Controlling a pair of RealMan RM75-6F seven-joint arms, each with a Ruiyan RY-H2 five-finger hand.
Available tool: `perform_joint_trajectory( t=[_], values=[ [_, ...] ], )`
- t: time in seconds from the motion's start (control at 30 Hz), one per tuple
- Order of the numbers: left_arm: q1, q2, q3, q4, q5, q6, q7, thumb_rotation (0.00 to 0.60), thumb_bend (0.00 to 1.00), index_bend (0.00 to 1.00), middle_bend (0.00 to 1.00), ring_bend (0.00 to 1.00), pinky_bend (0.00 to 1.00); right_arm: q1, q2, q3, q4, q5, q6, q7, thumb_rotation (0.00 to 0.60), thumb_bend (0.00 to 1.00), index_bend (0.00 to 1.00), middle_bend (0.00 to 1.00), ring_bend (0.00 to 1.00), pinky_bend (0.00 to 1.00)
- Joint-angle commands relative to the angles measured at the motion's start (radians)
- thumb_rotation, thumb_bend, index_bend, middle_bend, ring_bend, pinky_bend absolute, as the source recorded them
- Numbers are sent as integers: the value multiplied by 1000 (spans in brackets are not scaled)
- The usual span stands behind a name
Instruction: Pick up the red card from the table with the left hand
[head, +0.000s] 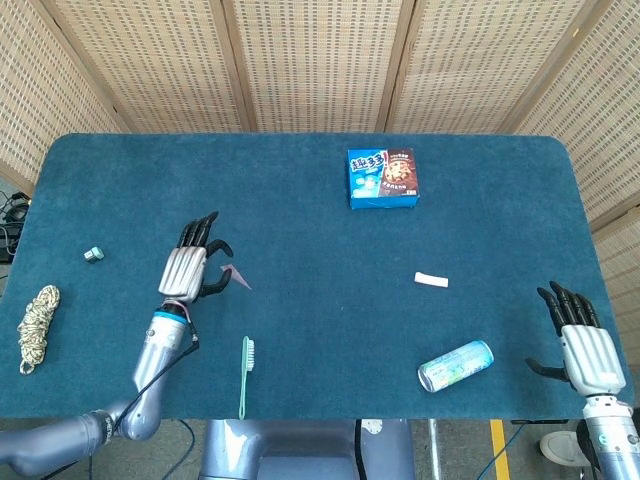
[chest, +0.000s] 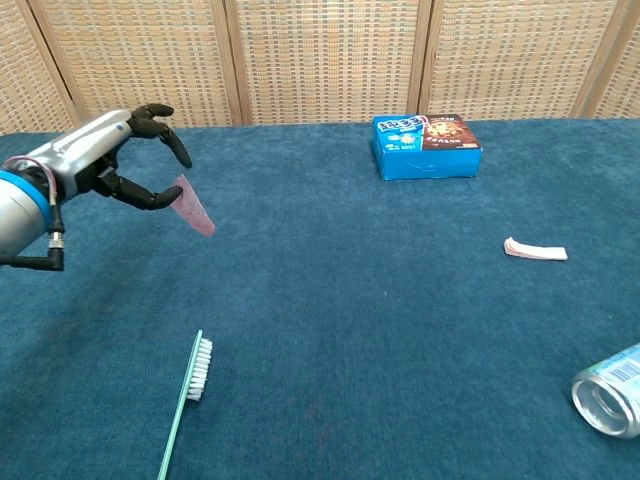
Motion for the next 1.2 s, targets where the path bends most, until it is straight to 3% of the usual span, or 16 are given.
perform_joint_trajectory(
  t=[0.03, 0.37, 0.67, 1.2],
  values=[
    [40, 54, 10, -91, 0, -10, -122, 600, 333, 207, 0, 0, 0, -1, 0, 0, -1, -1, 2, -1, 600, 0, 0, 0, 0, 0],
    [51, 125, -18, -233, -64, -117, -354, 600, 223, 62, 0, 0, 0, -3, 1, 1, -4, -1, 8, -3, 600, 0, 0, 0, 0, 0],
    [46, 141, -4, -271, -48, -123, -385, 600, 133, 51, 0, 0, 0, -6, 7, 3, -7, -2, 13, 10, 600, 0, 0, 0, 0, 0],
    [39, 169, 1, -326, -34, -118, -424, 600, 114, 51, 0, 0, 0, -7, 6, 3, -8, 1, 14, 0, 600, 0, 0, 0, 0, 0]
  ],
)
